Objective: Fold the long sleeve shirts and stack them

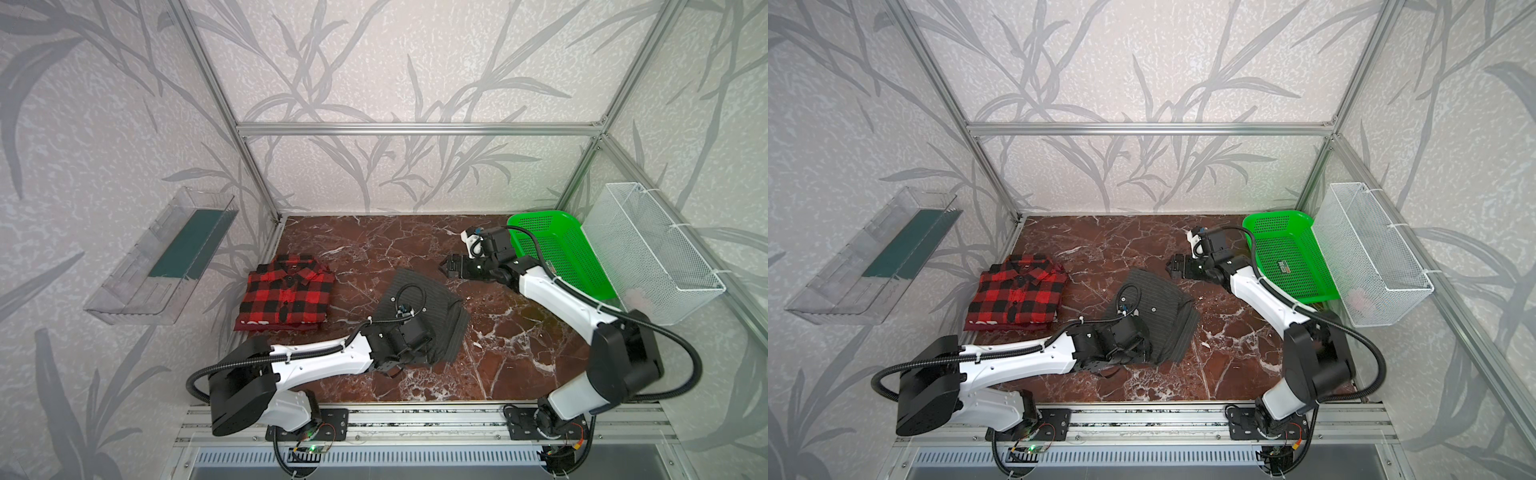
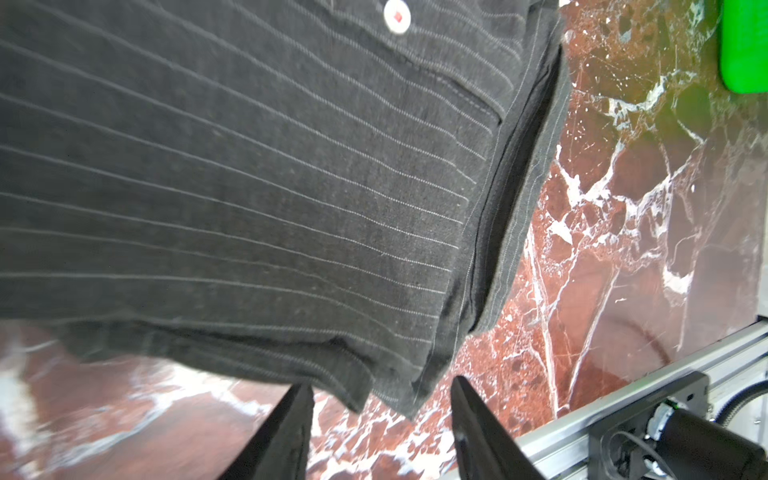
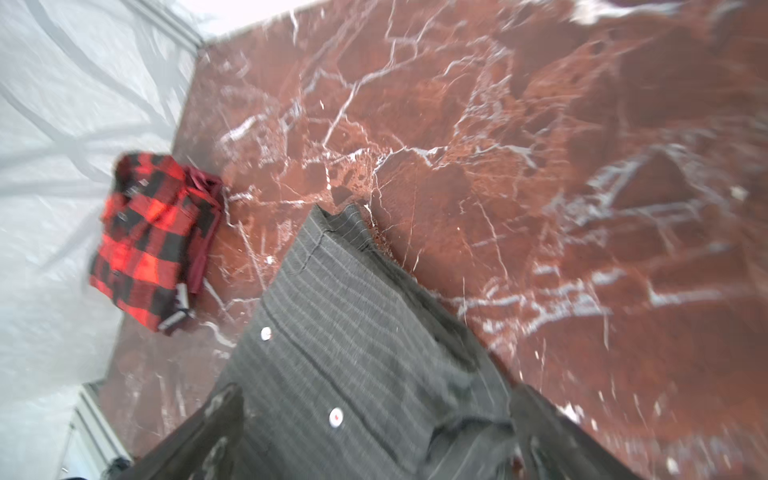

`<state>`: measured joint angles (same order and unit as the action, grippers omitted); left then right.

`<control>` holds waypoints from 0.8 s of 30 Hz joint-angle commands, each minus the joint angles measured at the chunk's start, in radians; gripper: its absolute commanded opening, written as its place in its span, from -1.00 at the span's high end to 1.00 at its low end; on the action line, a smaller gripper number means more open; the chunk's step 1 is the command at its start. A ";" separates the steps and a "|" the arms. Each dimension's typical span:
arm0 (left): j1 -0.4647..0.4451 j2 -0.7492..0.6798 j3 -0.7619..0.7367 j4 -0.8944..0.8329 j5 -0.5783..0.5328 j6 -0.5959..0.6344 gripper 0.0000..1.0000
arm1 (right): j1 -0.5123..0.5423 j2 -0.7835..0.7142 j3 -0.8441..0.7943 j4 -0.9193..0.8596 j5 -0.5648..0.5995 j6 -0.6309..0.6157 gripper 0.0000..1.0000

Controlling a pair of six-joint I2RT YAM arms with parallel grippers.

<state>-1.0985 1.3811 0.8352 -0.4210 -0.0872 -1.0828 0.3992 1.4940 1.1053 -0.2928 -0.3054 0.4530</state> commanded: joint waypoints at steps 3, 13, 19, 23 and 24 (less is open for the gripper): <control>0.019 -0.014 0.099 -0.161 -0.075 0.143 -0.12 | -0.008 -0.135 -0.180 -0.029 -0.057 0.109 -0.98; 0.212 0.186 0.311 -0.313 -0.001 0.332 -0.15 | -0.013 -0.318 -0.528 0.014 -0.113 0.314 -0.98; 0.226 0.431 0.475 -0.453 -0.016 0.352 -0.07 | 0.064 -0.408 -0.695 0.155 -0.058 0.425 -0.96; 0.226 0.514 0.482 -0.442 -0.005 0.333 -0.05 | 0.103 -0.403 -0.768 0.287 -0.020 0.486 -0.80; 0.226 0.525 0.485 -0.440 -0.005 0.333 -0.04 | 0.109 -0.388 -0.778 0.317 -0.021 0.491 -0.79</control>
<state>-0.8696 1.8877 1.2984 -0.7940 -0.0925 -0.7567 0.4938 1.0882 0.3573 -0.1005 -0.3614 0.8806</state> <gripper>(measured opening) 0.523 0.901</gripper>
